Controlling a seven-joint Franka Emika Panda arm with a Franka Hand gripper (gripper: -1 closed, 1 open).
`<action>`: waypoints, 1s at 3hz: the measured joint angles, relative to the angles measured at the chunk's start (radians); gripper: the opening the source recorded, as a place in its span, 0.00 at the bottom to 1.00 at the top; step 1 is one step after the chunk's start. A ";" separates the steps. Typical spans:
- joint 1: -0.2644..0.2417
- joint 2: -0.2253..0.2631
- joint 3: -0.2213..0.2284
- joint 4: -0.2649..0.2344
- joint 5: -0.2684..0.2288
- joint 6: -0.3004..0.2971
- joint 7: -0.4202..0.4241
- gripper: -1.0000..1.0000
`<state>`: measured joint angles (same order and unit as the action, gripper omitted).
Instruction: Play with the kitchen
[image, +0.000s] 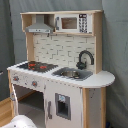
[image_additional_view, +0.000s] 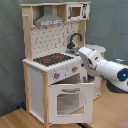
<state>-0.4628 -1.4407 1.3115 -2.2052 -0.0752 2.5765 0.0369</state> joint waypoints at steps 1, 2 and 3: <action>0.000 0.022 -0.025 -0.004 0.013 -0.001 -0.125 1.00; 0.000 0.051 -0.059 -0.014 0.029 -0.005 -0.251 1.00; 0.000 0.079 -0.087 -0.018 0.050 -0.015 -0.350 1.00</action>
<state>-0.4628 -1.3618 1.2247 -2.2234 -0.0257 2.5620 -0.3131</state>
